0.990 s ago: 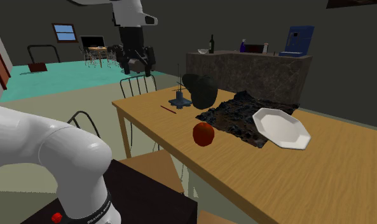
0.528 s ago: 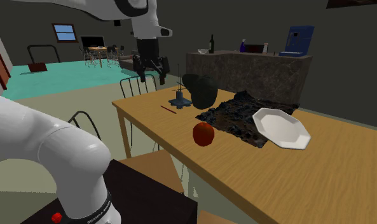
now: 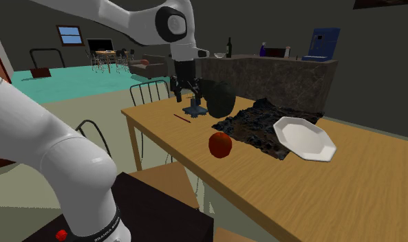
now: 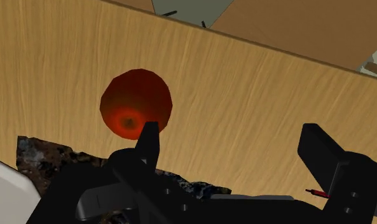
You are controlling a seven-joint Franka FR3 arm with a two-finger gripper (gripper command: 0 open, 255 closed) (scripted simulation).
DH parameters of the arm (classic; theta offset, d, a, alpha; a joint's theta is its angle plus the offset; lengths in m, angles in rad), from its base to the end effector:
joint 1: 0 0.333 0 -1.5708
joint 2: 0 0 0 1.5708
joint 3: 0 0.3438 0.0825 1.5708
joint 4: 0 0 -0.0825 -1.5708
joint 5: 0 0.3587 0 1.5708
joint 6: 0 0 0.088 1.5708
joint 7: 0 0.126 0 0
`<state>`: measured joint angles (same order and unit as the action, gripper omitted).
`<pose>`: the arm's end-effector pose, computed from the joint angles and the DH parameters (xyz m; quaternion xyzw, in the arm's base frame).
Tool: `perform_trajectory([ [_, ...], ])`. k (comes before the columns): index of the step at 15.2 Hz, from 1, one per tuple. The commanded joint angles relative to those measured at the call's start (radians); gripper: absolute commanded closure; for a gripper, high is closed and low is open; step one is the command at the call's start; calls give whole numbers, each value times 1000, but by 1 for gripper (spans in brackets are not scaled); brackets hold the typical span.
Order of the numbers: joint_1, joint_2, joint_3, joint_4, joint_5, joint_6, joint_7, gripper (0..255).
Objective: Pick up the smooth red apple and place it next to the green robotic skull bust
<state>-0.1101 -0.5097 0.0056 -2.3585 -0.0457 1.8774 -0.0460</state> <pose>0.3610 -0.0419 0.5309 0.9994 -0.0230 0.0125 0.0243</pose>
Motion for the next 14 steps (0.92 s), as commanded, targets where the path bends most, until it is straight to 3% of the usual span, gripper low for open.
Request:
perform_trajectory([
  [1, -23, 64, -16, 18, -21, 46, 2, 0],
  [10, -103, 335, -69, 116, -95, 213, 49, 0],
  [14, -108, 363, -75, 98, -101, 260, 52, 0],
])
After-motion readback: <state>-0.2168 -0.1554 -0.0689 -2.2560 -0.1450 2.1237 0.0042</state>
